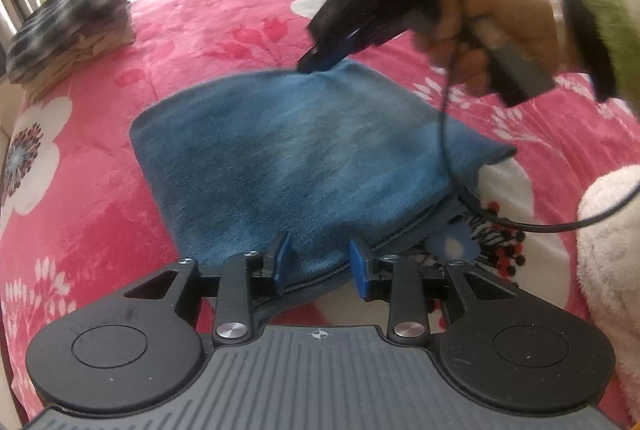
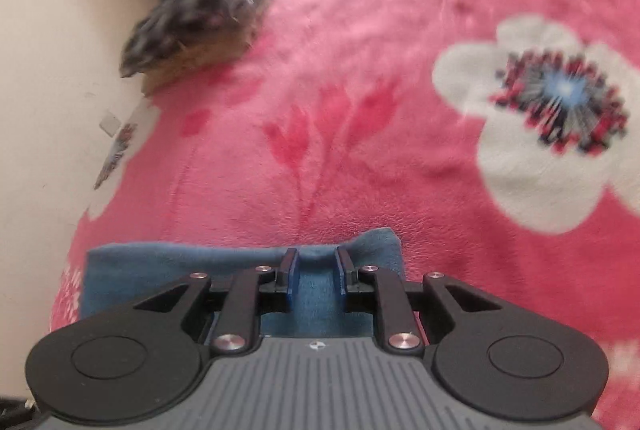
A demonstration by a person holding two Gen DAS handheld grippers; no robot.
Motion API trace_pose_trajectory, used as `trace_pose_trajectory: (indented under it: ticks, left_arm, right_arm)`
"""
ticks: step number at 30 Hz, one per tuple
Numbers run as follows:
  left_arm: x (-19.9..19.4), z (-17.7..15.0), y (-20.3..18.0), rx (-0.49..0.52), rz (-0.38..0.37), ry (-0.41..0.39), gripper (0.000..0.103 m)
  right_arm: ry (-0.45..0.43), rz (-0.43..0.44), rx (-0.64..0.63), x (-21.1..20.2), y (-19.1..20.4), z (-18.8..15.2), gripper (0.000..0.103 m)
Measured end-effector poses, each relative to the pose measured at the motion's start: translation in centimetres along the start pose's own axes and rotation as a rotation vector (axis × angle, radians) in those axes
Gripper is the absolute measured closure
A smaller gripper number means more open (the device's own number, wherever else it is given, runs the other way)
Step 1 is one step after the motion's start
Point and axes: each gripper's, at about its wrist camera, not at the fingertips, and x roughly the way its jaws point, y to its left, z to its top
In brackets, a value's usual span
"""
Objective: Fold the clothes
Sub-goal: 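Open the right gripper and lift it away from the jeans, then grasp the folded jeans edge with the right gripper while the left gripper presses the jeans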
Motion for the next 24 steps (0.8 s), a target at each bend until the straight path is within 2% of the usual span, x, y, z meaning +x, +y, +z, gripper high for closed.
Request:
trace_pose_trajectory:
  ticks: [2,5,10,15,19,21,24]
  left_arm:
    - [-0.3,0.4,0.1,-0.01,-0.012,0.015,0.071]
    - [-1.6,1.6,0.7,-0.041,-0.036,0.022,0.071]
    - [-3.4,4.6,1.7,-0.105,-0.061,-0.042,0.071]
    - [0.2,6.6,3.5,-0.167,0.062,-0.024,0.071]
    - [3.6,6.9,4.2,-0.233,0.129,0.07,0.071]
    - [4.0,7.3,4.2,-0.26,0.15,0.084,0.071]
    - [2.9,8.4,3.5,-0.254,0.161,0.053,0.07]
  right_arm:
    - [0.006,-0.001,0.007,0.1,-0.1,0.3,0.083]
    - [-0.016,-0.022,0.0,-3.7,-0.1,0.0,0.08]
    - [0.034,-0.05,0.056,-10.0,-1.4,-3.3,0.075]
    - [0.156,-0.028,0.097,-11.5,-1.3,-8.7,0.075]
    - [0.205,-0.05,0.063,-9.5,-0.4,-12.3,0.072]
    - [0.204,-0.06,0.042,-9.1,0.0,-12.8,0.071]
    - [0.167,-0.056,0.037,-10.6,0.5,-12.0,0.069]
